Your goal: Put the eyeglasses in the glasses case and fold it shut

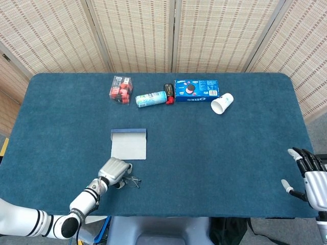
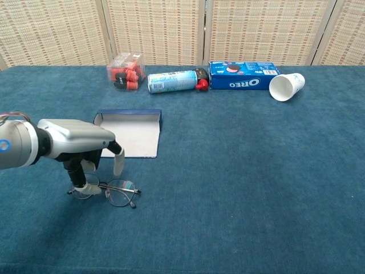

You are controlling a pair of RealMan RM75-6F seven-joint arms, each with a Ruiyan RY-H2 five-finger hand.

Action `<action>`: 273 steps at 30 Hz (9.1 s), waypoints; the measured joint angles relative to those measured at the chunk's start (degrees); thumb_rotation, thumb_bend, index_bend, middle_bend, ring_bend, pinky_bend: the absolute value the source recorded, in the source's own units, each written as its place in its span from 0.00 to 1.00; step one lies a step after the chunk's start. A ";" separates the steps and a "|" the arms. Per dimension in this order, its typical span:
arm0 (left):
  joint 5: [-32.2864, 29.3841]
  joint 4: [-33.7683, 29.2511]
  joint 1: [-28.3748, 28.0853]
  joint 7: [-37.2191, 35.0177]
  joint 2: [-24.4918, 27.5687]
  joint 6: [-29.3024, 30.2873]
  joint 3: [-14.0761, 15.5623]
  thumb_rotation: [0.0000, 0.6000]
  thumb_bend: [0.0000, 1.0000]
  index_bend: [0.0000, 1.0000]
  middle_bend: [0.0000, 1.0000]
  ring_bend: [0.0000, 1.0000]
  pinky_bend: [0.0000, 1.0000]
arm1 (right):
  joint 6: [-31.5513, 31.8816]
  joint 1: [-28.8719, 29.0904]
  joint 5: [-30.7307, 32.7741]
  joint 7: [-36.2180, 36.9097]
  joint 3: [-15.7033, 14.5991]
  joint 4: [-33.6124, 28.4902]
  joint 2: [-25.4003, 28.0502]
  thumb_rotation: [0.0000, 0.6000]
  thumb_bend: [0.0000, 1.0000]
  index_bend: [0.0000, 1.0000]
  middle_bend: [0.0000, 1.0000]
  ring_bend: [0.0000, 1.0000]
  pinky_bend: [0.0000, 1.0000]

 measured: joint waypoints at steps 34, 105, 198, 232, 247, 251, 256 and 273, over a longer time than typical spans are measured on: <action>-1.70 3.48 0.97 -0.31 -2.62 -0.77 -1.04 1.00 0.40 0.54 1.00 1.00 1.00 | -0.22 -0.33 0.48 0.46 -0.04 0.20 -0.02 1.00 0.25 0.10 0.11 0.08 0.11; -8.21 27.43 -6.14 7.59 -15.66 2.74 -13.82 1.00 0.46 0.59 1.00 1.00 1.00 | -0.24 -0.52 0.66 2.76 -0.22 2.17 -0.27 1.00 0.25 0.10 0.11 0.08 0.11; 4.21 58.88 -3.26 10.84 -29.50 -0.51 -19.71 1.00 0.21 0.08 1.00 1.00 1.00 | 0.04 -1.46 1.41 1.36 -0.14 0.53 0.46 1.00 0.25 0.10 0.11 0.09 0.11; 26.95 23.48 11.45 -5.37 -9.75 8.63 -12.02 1.00 0.21 0.00 0.00 0.00 0.07 | -0.34 -0.77 -0.06 1.75 -0.29 1.14 -0.06 1.00 0.25 0.10 0.11 0.09 0.11; 40.77 33.38 15.73 -15.11 -11.56 9.64 -6.06 1.00 0.21 0.00 0.00 0.00 0.00 | -0.44 -0.50 -0.37 1.31 -0.38 0.80 -0.10 1.00 0.25 0.10 0.11 0.09 0.11; 41.09 35.83 16.03 -13.99 -13.00 8.23 -5.78 1.00 0.21 0.00 0.00 0.00 0.00 | -0.40 -0.58 -0.22 1.19 -0.39 0.66 0.02 1.00 0.25 0.10 0.11 0.09 0.11; 41.55 37.21 16.77 -13.66 -13.87 7.18 -5.63 1.00 0.21 0.00 0.00 0.00 0.00 | -0.64 -0.42 -0.19 0.97 -0.37 0.52 -0.01 1.00 0.25 0.10 0.11 0.09 0.11; 40.66 41.09 17.32 -12.39 -16.44 4.03 -7.48 1.00 0.21 0.00 0.00 0.00 0.00 | -0.11 -0.72 -0.21 0.80 -0.51 0.42 -0.03 1.00 0.25 0.10 0.11 0.09 0.11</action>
